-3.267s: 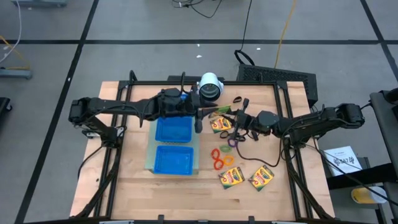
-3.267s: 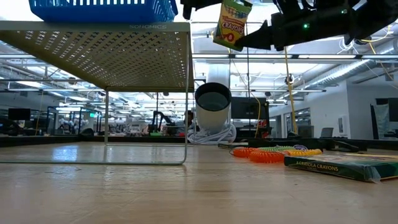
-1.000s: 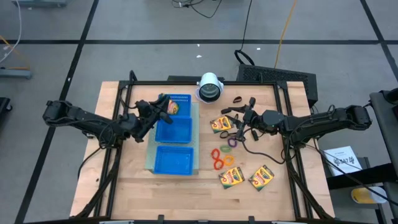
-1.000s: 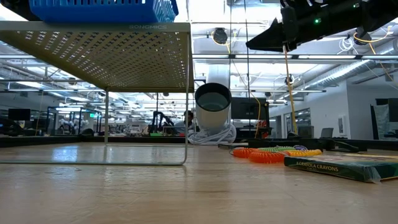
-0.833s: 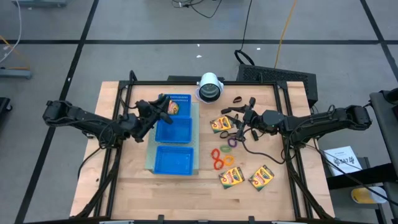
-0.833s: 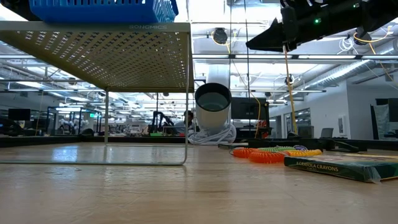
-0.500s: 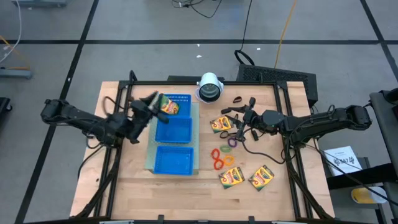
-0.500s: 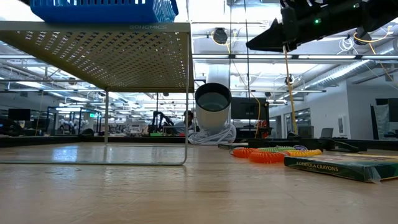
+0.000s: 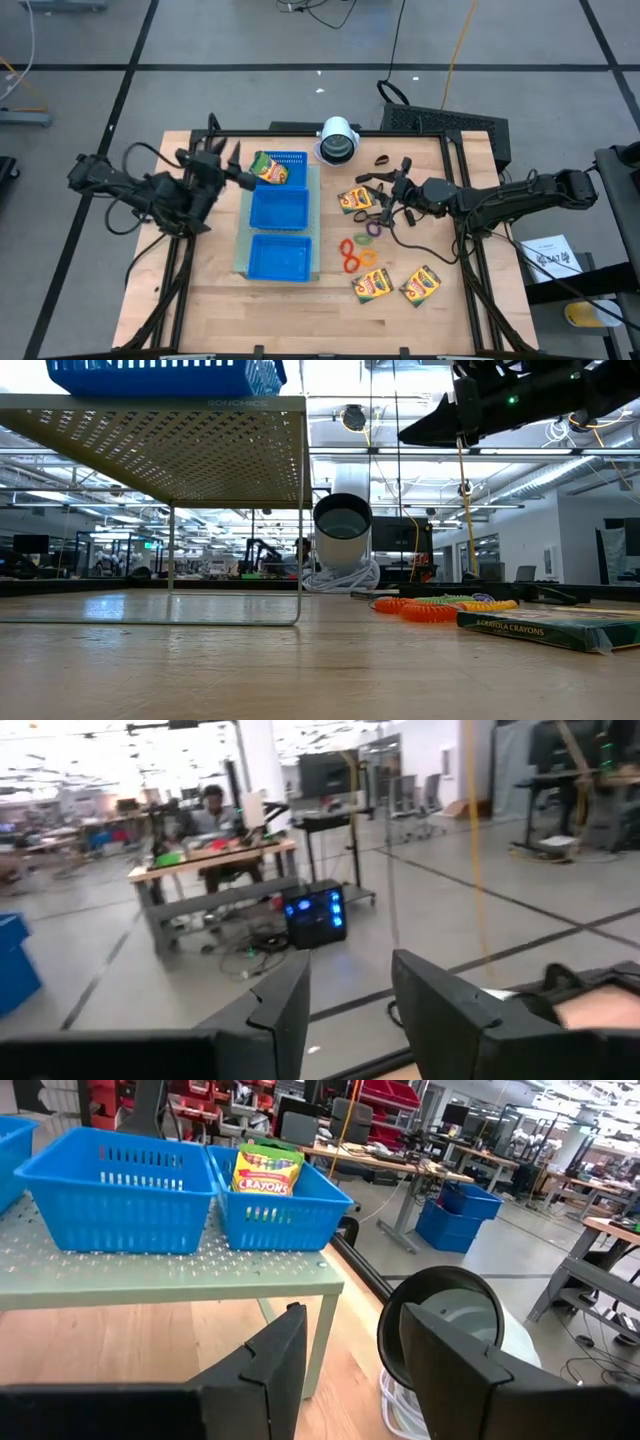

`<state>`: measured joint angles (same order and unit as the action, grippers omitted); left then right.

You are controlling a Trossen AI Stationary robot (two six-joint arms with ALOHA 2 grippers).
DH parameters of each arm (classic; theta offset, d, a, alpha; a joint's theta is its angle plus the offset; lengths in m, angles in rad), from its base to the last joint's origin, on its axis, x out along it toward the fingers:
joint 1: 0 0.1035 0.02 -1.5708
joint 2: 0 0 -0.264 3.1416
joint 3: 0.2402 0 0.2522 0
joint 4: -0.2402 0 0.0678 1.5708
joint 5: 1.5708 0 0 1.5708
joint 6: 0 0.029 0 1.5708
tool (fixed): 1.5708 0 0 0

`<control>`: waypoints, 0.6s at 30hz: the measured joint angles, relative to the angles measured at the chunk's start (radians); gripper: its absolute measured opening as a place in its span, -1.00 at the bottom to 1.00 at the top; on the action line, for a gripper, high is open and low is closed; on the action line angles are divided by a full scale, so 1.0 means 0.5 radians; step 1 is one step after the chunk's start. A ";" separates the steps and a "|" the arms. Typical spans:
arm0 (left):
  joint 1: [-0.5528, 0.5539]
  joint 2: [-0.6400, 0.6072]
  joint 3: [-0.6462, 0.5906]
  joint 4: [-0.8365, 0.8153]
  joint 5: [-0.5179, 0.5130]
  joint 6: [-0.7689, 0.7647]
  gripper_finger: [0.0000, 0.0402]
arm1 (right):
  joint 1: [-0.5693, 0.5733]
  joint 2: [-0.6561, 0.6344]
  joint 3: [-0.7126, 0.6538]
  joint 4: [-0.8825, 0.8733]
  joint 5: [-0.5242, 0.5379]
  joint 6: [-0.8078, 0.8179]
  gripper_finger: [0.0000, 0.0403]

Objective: Pick & Place Office Desk Supplies
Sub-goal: Put the crayon box into the top blue bin on the shelf

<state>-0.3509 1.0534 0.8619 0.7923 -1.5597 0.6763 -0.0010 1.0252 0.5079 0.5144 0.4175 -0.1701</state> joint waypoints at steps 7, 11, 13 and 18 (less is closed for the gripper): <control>-0.061 0.018 0.000 -0.741 0.659 -0.699 -0.35 | 0.000 0.000 0.000 0.011 0.000 -0.010 -0.25; 0.063 0.009 -0.001 -1.089 1.385 -1.259 -0.47 | 0.000 0.000 0.000 0.012 -0.001 0.000 -0.25; 0.169 -0.037 0.019 -1.353 1.592 -1.554 -0.53 | 0.000 0.000 0.000 0.012 -0.001 0.002 -0.25; 0.483 -0.094 0.262 -2.299 1.878 -2.228 -0.61 | 0.001 0.000 0.000 0.011 -0.002 0.055 -0.25</control>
<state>-0.1093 1.0062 0.9931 -0.3574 -0.6205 -0.4376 -0.0006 1.0252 0.5079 0.5201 0.4168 -0.1427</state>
